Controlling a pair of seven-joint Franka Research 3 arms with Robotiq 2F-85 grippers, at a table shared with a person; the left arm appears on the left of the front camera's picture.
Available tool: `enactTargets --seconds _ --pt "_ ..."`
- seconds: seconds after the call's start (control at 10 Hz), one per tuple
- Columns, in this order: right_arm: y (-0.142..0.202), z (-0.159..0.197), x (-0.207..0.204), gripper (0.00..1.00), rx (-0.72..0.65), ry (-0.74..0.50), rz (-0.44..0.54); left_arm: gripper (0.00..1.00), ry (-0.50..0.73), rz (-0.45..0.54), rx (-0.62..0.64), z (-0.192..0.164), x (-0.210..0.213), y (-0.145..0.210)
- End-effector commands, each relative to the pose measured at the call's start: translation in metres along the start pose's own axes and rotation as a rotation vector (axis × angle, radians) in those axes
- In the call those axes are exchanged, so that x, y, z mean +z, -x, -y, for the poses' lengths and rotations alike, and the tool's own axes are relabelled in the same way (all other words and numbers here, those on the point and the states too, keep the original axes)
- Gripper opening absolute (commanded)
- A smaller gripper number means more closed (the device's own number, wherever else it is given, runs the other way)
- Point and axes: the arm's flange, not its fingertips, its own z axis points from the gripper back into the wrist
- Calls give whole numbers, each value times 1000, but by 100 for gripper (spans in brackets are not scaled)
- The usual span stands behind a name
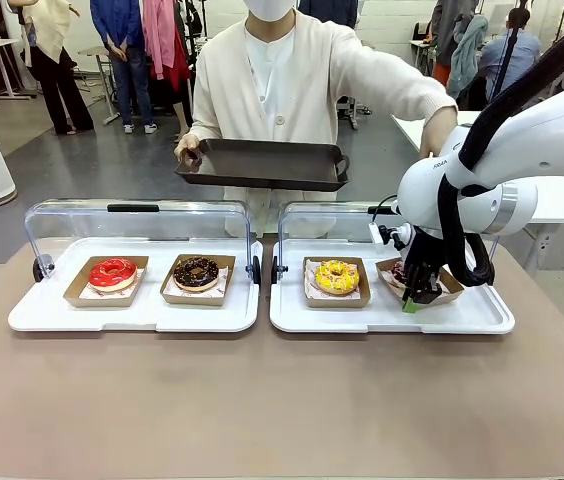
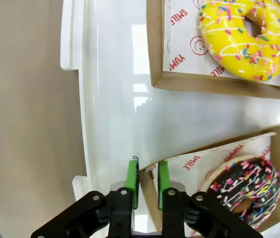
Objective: Provide the desired donut to the person.
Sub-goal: Pick up and lift the Paper togo box containing the Donut pointed at by the person.
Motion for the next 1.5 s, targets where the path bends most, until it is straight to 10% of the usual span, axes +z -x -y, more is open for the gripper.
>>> enactTargets --seconds 0.0,0.7,1.4 --pt "3 0 -10 0 20 1 3 100 5 18 -11 0 1 -1" --pt "-8 -16 12 0 9 64 -60 100 5 18 -11 0 1 -1" --pt "-48 -93 117 0 -268 86 -175 100 5 18 -11 0 1 -1"
